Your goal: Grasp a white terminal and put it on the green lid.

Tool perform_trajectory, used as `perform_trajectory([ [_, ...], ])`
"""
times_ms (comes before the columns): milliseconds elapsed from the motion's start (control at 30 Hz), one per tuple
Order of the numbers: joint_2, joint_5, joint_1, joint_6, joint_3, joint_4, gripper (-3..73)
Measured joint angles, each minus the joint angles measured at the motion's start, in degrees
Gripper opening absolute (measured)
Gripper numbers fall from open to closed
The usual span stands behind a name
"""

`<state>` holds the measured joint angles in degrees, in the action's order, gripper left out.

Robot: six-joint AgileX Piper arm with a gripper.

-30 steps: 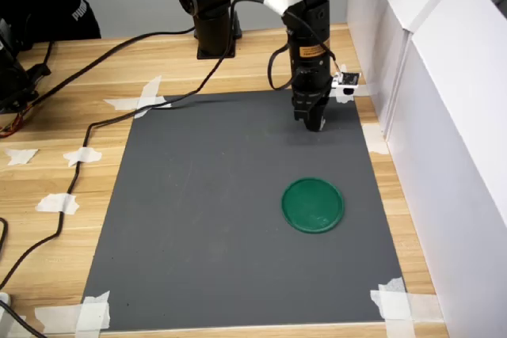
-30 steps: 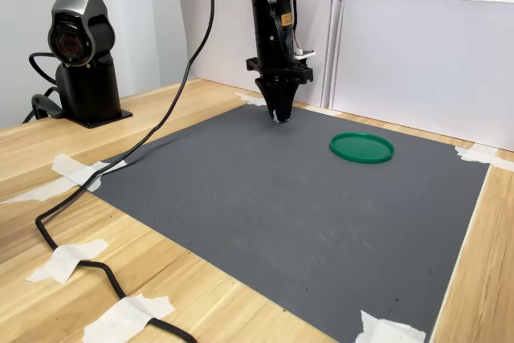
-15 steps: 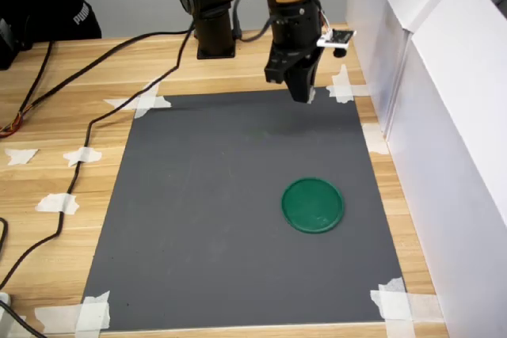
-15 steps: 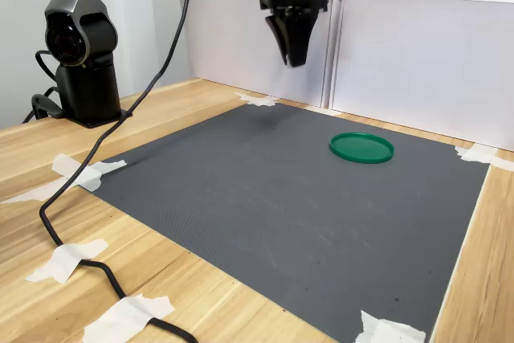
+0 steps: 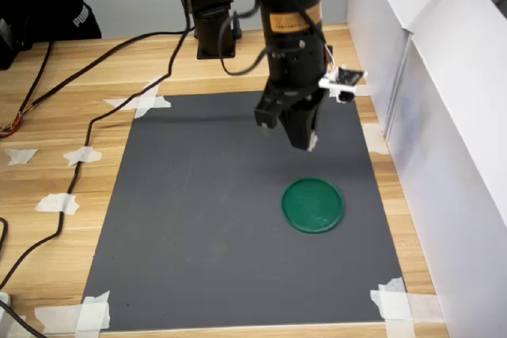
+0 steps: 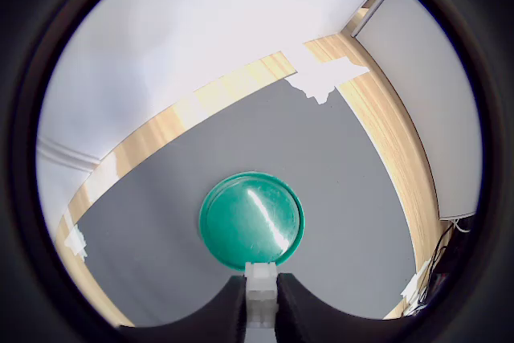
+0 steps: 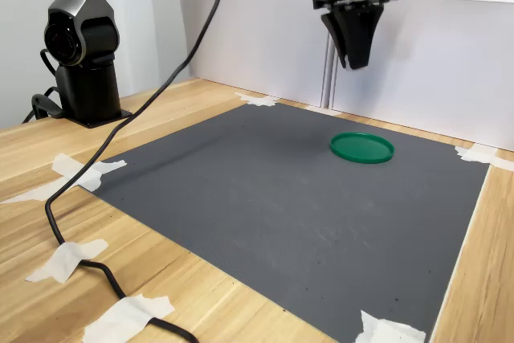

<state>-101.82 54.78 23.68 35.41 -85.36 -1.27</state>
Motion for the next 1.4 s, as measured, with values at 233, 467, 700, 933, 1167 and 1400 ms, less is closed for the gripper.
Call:
perform_trajectory([
  [233,-4.93,-4.22,0.0,-0.89,-0.22,-0.04,8.7],
  [467,-8.81,-5.89,0.0,-1.04,-0.34,-0.04,8.7],
  [700,-10.26,-5.83,0.0,1.36,-0.34,1.27,8.7],
  [933,-11.39,-4.35,0.0,4.46,-0.34,1.27,9.7],
  [1167,-12.22,-3.79,0.0,5.27,-0.34,1.27,24.2],
  [1400,-11.74,-3.68,0.0,5.31,-0.34,1.27,47.3],
])
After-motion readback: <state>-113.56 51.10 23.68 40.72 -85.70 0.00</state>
